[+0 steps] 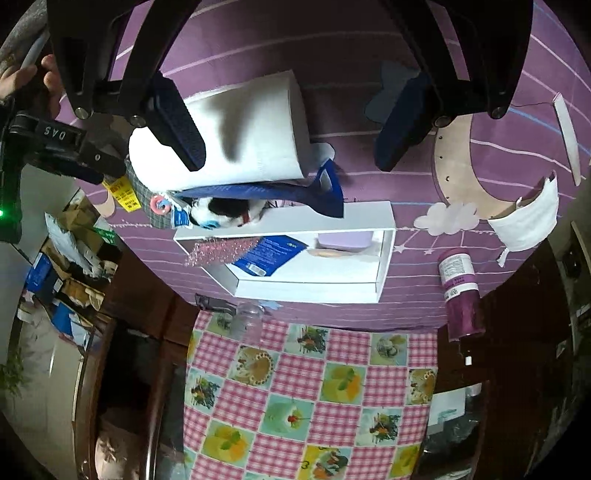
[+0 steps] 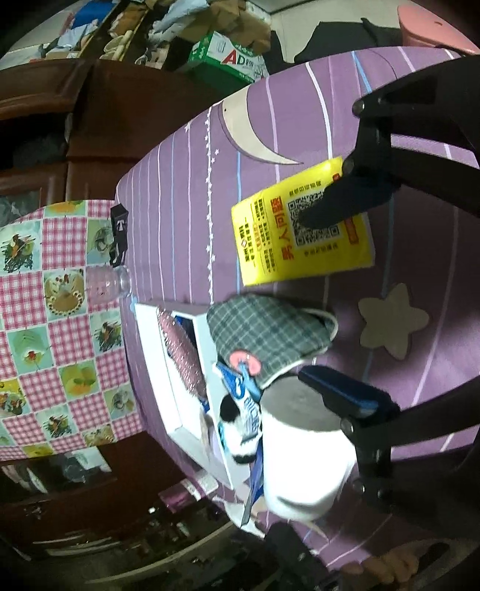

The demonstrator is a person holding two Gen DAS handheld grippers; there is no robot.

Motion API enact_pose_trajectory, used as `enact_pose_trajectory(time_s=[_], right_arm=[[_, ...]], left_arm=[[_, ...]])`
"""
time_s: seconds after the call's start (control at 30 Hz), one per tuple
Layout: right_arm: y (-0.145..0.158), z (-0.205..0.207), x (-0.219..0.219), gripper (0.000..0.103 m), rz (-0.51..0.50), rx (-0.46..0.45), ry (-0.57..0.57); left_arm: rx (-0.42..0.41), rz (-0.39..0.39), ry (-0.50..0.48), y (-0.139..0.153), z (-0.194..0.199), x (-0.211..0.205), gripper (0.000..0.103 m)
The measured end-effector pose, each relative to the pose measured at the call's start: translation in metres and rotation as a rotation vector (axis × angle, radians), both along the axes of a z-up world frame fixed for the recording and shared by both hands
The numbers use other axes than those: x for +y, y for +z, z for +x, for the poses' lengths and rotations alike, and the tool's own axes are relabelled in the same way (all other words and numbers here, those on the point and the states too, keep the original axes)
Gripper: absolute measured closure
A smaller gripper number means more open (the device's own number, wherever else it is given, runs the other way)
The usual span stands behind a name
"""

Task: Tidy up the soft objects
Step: 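Withdraw both tools from the box, moving the right tool toward the yellow booklet, then grasp the green plaid cloth with the right tool while the left tool reaches beside the paper roll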

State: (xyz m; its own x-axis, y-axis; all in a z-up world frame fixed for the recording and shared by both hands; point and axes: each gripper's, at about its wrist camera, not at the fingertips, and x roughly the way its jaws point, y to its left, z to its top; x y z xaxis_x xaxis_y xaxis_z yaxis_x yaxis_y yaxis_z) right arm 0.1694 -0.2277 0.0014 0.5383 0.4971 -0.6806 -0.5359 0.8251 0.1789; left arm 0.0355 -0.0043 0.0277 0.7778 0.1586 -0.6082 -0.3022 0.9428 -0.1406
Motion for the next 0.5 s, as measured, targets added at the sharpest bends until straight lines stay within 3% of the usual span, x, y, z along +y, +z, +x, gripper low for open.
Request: enact_pose_trajectory(time_s=[0.17, 0.3, 0.5], right_arm=[[-0.0026, 0.0009, 0.0025, 0.05, 0.002, 0.024, 0.007], [-0.0063, 0.0052, 0.0006, 0.067, 0.014, 0.061, 0.004], [-0.0007, 0.0048, -0.0058, 0.09, 0.071, 0.06, 0.013]], left_arm=[[0.005, -0.018, -0.007, -0.004, 0.0028, -0.0006, 0.018], [-0.001, -0.026, -0.008, -0.0051, 0.0028, 0.0, 0.023], [0.001, -0.055, -0.005, -0.0077, 0.0039, 0.0028, 0.041]])
